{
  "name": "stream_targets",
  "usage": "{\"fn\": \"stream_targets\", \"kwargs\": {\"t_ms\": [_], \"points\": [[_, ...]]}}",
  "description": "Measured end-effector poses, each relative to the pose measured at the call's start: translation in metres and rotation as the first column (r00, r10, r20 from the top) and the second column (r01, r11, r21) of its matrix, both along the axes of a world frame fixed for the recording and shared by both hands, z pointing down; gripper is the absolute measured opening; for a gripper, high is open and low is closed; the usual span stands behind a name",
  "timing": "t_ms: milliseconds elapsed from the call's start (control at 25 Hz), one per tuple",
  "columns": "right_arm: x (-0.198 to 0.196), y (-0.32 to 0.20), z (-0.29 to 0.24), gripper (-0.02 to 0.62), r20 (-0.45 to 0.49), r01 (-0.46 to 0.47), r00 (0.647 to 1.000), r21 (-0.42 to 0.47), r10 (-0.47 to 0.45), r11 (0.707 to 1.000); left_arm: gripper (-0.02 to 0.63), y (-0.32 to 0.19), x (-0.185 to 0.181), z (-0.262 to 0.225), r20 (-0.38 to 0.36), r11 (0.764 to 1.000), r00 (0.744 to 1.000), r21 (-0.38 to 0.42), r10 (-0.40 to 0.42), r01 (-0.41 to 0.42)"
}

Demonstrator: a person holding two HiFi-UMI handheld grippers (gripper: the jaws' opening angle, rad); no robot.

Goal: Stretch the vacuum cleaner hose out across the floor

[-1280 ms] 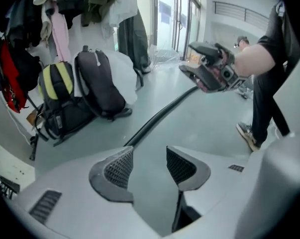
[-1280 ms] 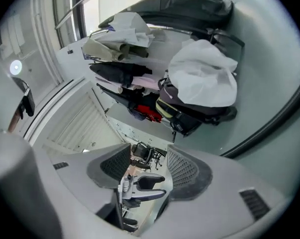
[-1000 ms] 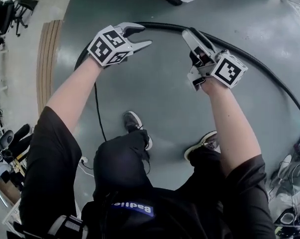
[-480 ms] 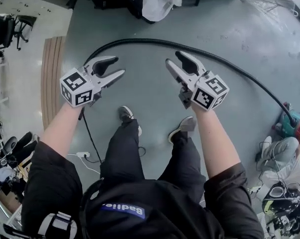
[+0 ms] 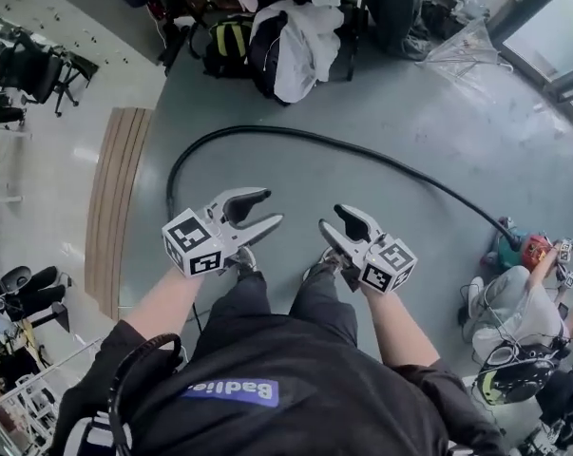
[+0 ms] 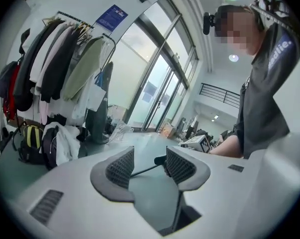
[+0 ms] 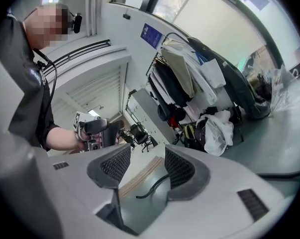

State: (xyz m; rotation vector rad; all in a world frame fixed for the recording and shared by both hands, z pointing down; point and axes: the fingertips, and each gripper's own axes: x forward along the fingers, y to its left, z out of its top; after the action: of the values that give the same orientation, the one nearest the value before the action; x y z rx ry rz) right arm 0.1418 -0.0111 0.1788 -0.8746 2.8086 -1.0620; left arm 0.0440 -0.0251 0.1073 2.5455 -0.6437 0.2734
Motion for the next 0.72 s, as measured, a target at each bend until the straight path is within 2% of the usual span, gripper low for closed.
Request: {"fn": "stream_targets", "kwargs": {"t_ms": [120, 280, 400, 560, 680, 720], "points": [[-0.008, 0.037, -0.042, 0.216, -0.014, -0.054, 0.998, 0.043, 0.054, 0.998, 0.21, 0.041, -0.005, -0.032, -0.044, 0.999, 0.998, 0.026, 0.037, -0.036], [-0.036, 0.091, -0.079, 0.216, -0.016, -0.14, 0.99, 0.071, 0.141, 0.988, 0.209, 0.097, -0.035, -0.052, -0.085, 0.996, 0.993, 0.036, 0.08, -0.077], [-0.057, 0.132, -0.106, 0.216, -0.016, -0.183, 0.983, 0.095, 0.185, 0.979, 0.209, 0.135, -0.051, -0.071, -0.092, 0.989, 0.987, 0.076, 0.133, -0.126], [-0.095, 0.176, -0.147, 0.216, -0.05, -0.11, 0.991, 0.184, 0.122, 0.977, 0.204, 0.173, -0.063, -0.102, -0.109, 0.981, 0.982, 0.133, 0.156, -0.141], [-0.103, 0.192, -0.181, 0.206, -0.062, -0.055, 0.995, 0.284, 0.076, 0.957, 0.145, 0.19, -0.055, -0.124, -0.111, 0.972, 0.983, 0.199, 0.149, -0.126], [-0.103, 0.195, -0.192, 0.174, -0.068, -0.038, 0.996, 0.321, 0.063, 0.946, 0.112, 0.195, -0.051, -0.132, -0.113, 0.968, 0.983, 0.222, 0.144, -0.117]]}}
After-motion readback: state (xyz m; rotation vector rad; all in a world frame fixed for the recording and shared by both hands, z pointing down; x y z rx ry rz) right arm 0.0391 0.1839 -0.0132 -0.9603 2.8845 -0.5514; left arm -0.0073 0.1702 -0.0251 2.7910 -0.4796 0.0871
